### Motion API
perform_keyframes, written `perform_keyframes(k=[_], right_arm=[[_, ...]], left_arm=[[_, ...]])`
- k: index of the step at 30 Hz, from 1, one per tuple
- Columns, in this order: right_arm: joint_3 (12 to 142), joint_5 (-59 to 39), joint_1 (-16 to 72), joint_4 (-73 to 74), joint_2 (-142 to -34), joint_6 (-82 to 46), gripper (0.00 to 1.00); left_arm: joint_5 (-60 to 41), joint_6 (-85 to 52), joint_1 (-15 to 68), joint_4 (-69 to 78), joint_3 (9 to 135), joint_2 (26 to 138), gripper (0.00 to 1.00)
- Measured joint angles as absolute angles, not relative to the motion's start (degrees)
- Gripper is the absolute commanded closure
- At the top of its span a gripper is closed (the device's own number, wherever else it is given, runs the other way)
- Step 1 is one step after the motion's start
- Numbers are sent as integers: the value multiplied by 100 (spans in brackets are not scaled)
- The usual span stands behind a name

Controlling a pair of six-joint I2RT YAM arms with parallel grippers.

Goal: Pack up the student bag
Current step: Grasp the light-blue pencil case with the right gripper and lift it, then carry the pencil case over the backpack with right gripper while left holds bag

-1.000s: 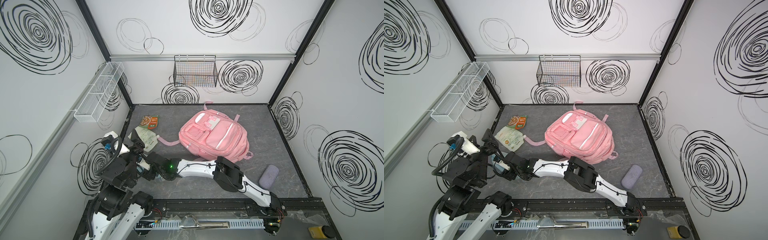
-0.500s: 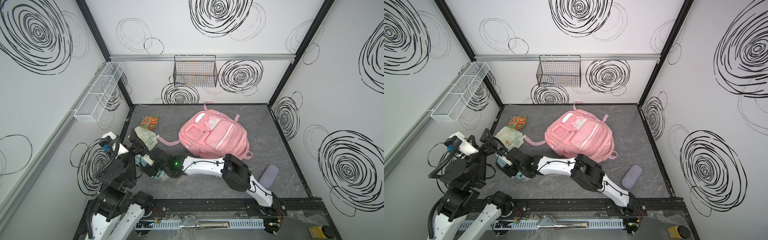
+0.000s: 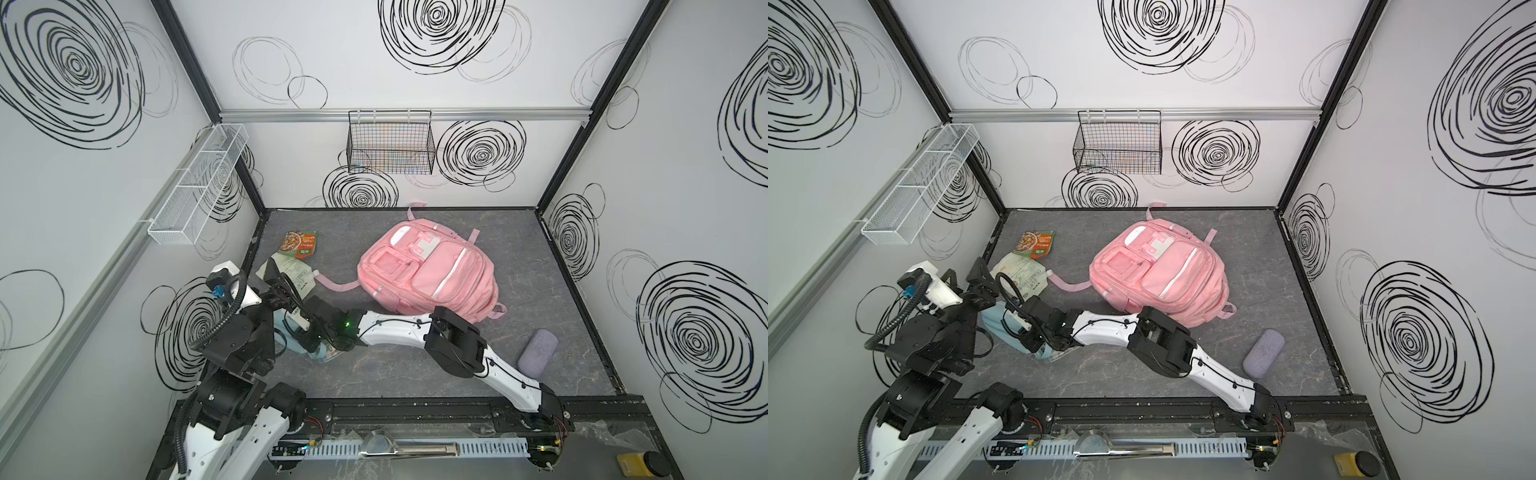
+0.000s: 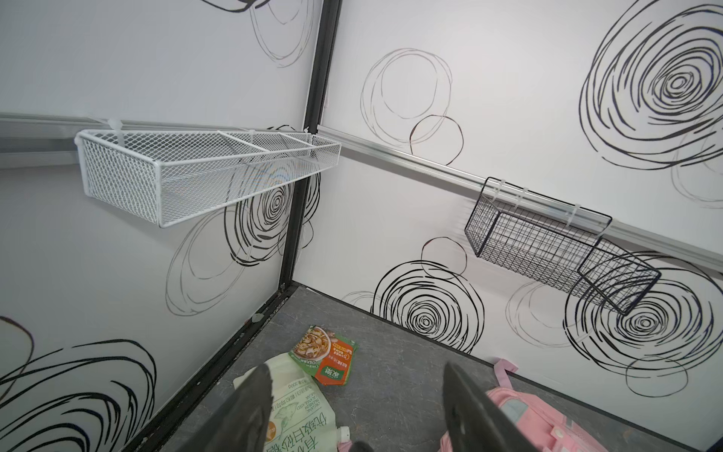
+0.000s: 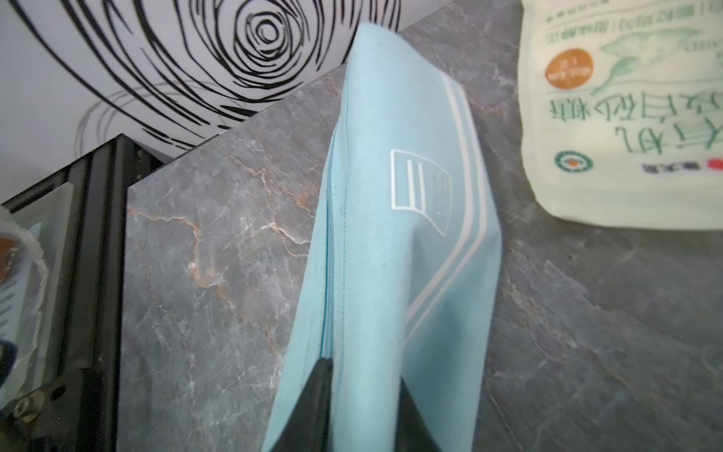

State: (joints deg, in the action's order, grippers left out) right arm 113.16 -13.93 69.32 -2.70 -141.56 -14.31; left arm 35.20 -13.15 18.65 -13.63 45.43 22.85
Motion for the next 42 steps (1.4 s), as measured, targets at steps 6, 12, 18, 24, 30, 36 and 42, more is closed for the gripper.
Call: perform_keyframes(k=[6,12,18,24,30,36,42], right_arm=[[11246,-1944,6687,-235,-13856,-1800,100],[9983,-2200,6160,287,-12191,-2215,100],[7789,-1883,5190,1120,-9327,-2410,100],[5564,-906,3905,869,-6372,-2521,100],[4779,-165,2226,-222,-4294,-2410,100],[4716,126,998,-624,-3382,-2248,100],[4309,416,902,-598,-2753,-2211,100]], left_arm=[[3529,-1057,1876,-1361,4672,2432,32],[3299,-657,1933,-1308,5231,2740,40],[2176,-740,1973,-1186,5693,3312,46],[1264,-1122,2982,-1004,5935,4928,39],[941,-1096,4788,-902,6501,7310,39],[322,-1369,5002,-1059,7747,9365,40],[5,-1485,5120,-1525,9255,10923,37]])
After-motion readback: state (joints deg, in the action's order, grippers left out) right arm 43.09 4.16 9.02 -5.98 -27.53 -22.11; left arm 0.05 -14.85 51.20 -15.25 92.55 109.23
